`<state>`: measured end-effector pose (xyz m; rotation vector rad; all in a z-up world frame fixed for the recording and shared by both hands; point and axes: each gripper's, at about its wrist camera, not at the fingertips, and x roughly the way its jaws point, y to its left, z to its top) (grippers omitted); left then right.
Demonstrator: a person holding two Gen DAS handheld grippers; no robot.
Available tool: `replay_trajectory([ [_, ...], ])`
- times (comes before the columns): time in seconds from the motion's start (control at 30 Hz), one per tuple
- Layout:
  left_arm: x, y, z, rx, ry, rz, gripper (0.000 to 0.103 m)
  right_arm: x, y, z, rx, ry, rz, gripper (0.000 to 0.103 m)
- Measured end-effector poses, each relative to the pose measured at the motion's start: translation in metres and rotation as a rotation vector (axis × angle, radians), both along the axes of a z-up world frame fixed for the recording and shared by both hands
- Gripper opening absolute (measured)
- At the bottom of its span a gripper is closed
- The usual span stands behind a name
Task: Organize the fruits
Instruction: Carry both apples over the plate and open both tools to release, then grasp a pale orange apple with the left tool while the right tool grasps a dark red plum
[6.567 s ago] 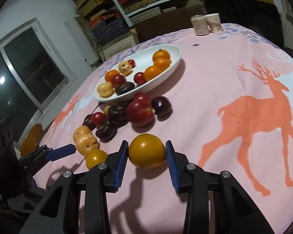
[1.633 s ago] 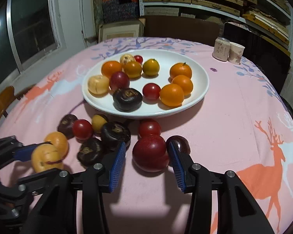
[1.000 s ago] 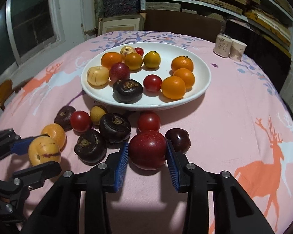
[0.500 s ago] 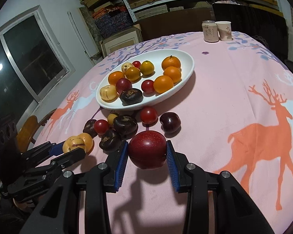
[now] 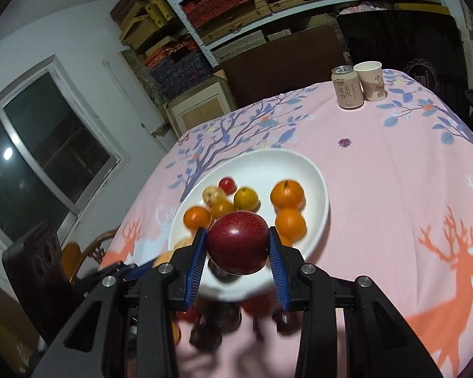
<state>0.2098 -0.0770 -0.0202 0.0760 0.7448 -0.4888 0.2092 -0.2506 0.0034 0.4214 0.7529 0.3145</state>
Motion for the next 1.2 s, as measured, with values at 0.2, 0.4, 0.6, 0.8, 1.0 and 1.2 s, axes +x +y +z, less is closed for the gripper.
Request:
replay_trajectory([
  [0.2,0.059,-0.010,-0.027,0.038,0.095,0.036,0.040,0.056,0.016,-0.016,-0.027,0.056,-0.014,0.040],
  [0.4,0.050,0.004,-0.020,0.003,0.029,0.070,0.078,0.055,0.019,-0.021,-0.032,0.041,-0.028,0.056],
  [0.6,-0.005,0.029,0.000,-0.006,-0.022,0.025,0.081,0.002,0.000,-0.016,-0.001,0.006,-0.026,0.057],
  [0.8,-0.082,0.055,-0.015,0.054,-0.031,-0.022,0.087,-0.067,-0.011,-0.041,-0.096,-0.015,-0.058,0.057],
  [1.0,-0.112,0.063,-0.051,0.159,-0.009,0.026,0.087,-0.089,-0.006,-0.067,-0.129,-0.020,-0.033,0.057],
  [1.2,-0.093,0.071,-0.063,0.176,0.058,0.106,0.086,-0.087,-0.013,-0.082,-0.093,0.013,-0.044,0.057],
])
